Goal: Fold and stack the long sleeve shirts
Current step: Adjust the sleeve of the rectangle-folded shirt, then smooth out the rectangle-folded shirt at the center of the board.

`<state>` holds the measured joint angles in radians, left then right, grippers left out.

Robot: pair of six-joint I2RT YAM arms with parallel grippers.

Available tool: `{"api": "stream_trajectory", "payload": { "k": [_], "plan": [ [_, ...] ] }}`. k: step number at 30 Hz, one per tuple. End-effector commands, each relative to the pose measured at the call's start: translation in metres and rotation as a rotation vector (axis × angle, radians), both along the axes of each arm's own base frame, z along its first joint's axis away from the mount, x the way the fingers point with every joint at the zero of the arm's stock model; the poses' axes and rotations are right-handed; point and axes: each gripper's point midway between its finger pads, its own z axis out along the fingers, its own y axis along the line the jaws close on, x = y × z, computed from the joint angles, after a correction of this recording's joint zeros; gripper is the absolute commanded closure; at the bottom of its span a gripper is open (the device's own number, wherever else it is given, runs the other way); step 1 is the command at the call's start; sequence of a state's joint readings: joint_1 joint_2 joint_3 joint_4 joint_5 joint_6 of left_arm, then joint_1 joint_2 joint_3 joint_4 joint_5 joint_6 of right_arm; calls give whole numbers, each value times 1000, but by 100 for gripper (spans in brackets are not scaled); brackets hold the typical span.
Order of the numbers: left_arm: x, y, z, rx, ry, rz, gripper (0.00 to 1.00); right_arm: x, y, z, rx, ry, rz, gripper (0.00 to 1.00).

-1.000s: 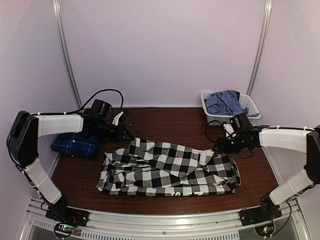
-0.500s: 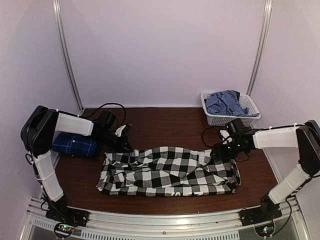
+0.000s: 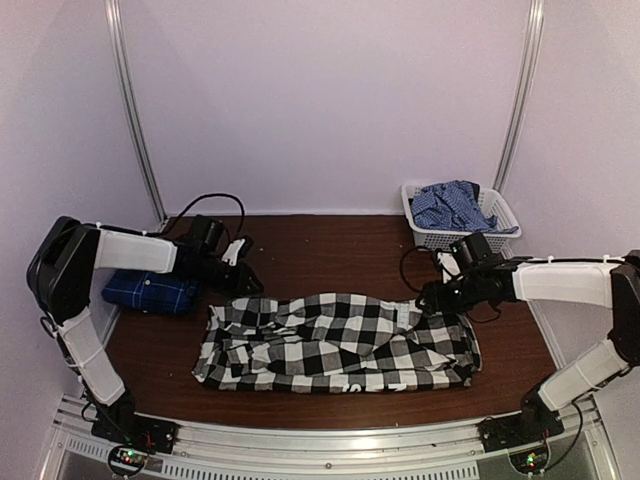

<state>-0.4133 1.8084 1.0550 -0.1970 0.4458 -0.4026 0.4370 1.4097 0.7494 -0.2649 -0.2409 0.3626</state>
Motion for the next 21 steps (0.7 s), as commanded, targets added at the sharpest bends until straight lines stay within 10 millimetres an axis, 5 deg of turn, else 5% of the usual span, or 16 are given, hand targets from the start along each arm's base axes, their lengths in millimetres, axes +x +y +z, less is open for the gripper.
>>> {"api": "stream_trajectory", "payload": {
  "k": [1,5,9,15,21],
  "plan": [
    [-10,-22,46,-151,-142,-65,72,6,22,18,41,-48,20,40],
    [-32,-52,48,-213,-166,-123,69,3,38,7,37,-28,54,41],
    [-47,-68,22,-215,-116,-132,69,4,44,-11,16,-3,66,41],
    [-58,-56,-28,-122,-44,-71,69,-6,29,-46,-58,73,28,41],
    [-68,-40,-53,-10,-31,-65,68,-27,4,-70,-118,135,-49,41]
  ]
}}
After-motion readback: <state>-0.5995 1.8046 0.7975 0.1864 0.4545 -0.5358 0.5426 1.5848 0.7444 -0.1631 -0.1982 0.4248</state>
